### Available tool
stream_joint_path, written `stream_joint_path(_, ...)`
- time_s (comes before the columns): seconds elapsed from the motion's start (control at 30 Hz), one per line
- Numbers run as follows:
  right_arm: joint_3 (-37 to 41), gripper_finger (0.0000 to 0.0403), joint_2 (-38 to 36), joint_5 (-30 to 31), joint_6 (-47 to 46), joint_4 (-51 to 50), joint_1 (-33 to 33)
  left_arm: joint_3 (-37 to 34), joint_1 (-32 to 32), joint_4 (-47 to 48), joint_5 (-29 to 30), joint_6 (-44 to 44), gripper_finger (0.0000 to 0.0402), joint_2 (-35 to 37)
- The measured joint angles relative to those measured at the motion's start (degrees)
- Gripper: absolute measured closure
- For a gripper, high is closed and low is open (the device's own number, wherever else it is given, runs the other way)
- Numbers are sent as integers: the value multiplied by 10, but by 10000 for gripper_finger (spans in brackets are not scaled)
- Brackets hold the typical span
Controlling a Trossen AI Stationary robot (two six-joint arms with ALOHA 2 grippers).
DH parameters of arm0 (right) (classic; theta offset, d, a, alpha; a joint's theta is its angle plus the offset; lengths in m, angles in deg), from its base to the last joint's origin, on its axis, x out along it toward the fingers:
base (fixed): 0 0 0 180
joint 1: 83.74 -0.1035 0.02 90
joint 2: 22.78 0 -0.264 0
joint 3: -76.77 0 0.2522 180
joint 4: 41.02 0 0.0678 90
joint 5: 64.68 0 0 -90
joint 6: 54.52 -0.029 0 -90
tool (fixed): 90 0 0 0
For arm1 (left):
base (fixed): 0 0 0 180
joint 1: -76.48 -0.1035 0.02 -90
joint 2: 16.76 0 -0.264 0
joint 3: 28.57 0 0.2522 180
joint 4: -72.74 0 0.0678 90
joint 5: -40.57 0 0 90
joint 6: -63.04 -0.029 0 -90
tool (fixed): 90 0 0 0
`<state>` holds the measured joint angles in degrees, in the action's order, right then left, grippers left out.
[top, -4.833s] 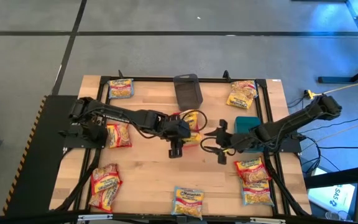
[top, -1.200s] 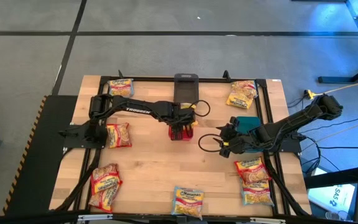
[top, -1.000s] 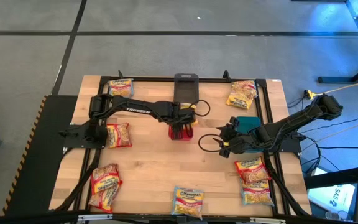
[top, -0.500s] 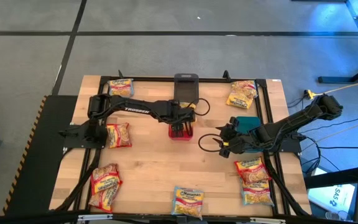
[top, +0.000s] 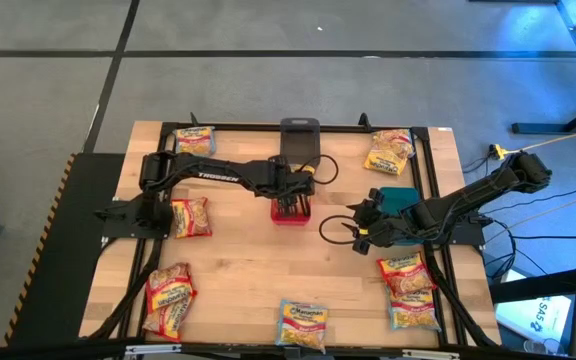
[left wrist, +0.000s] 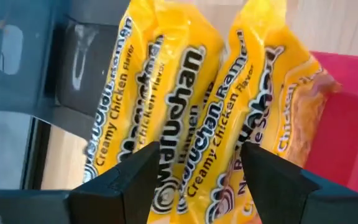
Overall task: Sort Maruchan noodles
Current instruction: Put the yellow noodle pack into the red bin
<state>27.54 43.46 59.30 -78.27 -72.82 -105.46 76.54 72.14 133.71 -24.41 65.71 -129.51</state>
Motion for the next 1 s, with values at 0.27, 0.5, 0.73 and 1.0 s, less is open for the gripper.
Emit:
stream_joint_path(0.27,0,189,0,0,0,0,0,32,15,44,-5,3,178,2)
stream_joint_path(0.5,0,189,0,-1,0,0,0,44,33,59,-5,27,178,26)
stream_joint_path(0.73,0,189,3,-1,0,4,0,17,53,59,-46,42,178,62)
stream_joint_path(1.0,-1,189,29,-2,1,17,0,-152,25,-129,-147,25,178,178)
